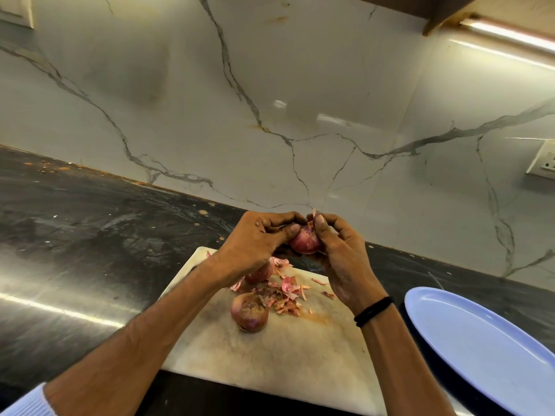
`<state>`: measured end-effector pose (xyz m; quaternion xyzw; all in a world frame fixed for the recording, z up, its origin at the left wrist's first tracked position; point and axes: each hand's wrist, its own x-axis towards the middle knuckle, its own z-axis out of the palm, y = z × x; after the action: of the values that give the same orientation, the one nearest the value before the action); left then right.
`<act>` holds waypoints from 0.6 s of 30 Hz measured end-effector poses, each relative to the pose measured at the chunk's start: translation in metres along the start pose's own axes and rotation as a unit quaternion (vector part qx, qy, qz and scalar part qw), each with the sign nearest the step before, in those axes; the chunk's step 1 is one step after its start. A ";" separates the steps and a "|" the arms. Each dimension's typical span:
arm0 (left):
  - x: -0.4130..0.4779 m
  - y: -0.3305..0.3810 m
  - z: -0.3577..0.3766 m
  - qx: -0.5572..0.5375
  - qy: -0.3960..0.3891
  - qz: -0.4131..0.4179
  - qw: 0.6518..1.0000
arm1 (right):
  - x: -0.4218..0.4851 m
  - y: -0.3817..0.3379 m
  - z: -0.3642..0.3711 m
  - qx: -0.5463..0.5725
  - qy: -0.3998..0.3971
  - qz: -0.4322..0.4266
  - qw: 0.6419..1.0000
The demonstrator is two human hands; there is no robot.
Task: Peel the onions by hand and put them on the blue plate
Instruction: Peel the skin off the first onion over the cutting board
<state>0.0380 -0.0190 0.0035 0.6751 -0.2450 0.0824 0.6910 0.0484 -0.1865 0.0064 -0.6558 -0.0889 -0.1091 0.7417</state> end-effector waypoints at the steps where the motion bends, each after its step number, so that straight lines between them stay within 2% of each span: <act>1: 0.000 0.000 -0.001 0.013 0.010 0.005 1.000 | -0.001 0.000 0.000 -0.006 -0.002 -0.003 1.000; 9: 0.006 -0.010 -0.007 0.137 0.067 0.009 0.988 | -0.004 0.003 0.001 -0.065 -0.050 -0.049 0.995; 18: -0.002 -0.011 0.008 0.229 0.090 0.082 0.966 | -0.005 0.003 0.009 -0.038 -0.012 -0.025 0.999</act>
<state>0.0395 -0.0269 -0.0073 0.7826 -0.2109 0.2526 0.5285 0.0448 -0.1765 0.0031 -0.6826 -0.1094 -0.1229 0.7120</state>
